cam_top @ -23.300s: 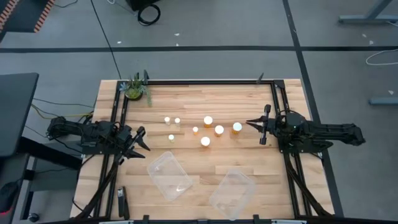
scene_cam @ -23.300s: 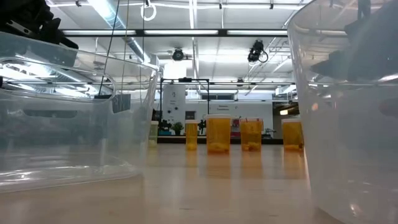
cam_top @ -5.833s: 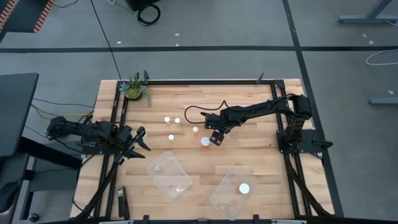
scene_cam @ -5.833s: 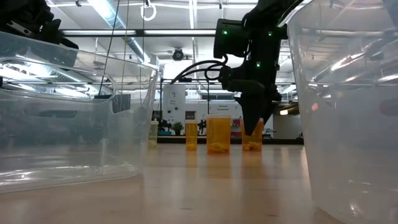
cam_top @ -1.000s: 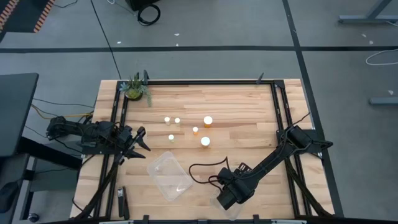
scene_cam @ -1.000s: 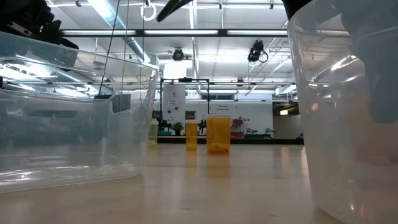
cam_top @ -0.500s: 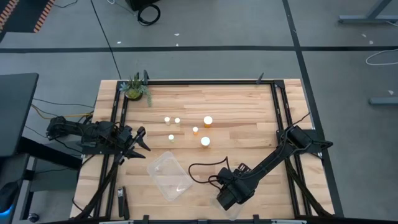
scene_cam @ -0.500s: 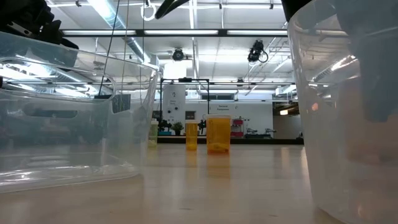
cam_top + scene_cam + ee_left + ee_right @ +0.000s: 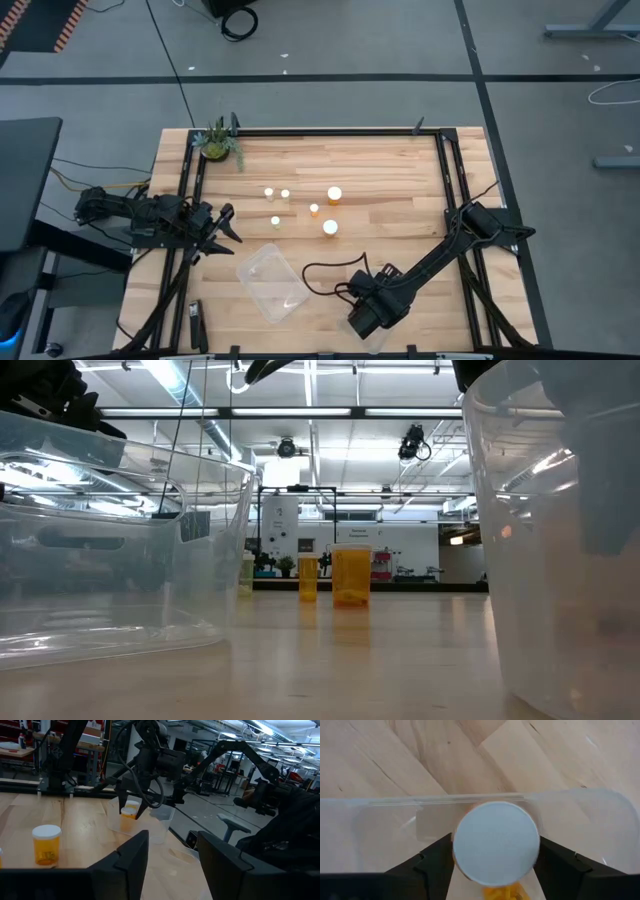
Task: Pick and place medicine bottles into bin by pill shape (circle, oval)
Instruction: Put the large orange pill bottle into the right transparent bin
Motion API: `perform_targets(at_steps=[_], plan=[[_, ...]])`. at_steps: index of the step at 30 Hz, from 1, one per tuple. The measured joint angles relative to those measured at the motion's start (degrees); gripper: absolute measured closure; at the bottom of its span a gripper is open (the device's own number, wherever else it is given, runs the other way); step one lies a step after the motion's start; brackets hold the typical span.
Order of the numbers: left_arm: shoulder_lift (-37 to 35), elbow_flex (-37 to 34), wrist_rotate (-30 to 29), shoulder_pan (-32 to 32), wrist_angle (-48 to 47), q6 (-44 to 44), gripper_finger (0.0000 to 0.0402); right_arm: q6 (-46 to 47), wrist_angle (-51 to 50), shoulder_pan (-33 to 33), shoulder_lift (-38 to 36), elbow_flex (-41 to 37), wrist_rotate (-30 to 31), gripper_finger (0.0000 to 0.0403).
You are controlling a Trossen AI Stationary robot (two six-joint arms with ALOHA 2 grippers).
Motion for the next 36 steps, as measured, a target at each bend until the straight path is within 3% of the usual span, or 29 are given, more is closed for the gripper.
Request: perform_targets(at_steps=[17,36], plan=[[0.0,0.0,0.0,0.0,0.0,0.0,0.0222,-1.2,-0.2,-1.2,-0.2,2.1,-2.8,0.0133],[0.0,0.0,0.0,0.0,0.0,0.0,0.0223,-4.0,-13.7,-3.3,-0.3,13.5,-2.3,0.0084]])
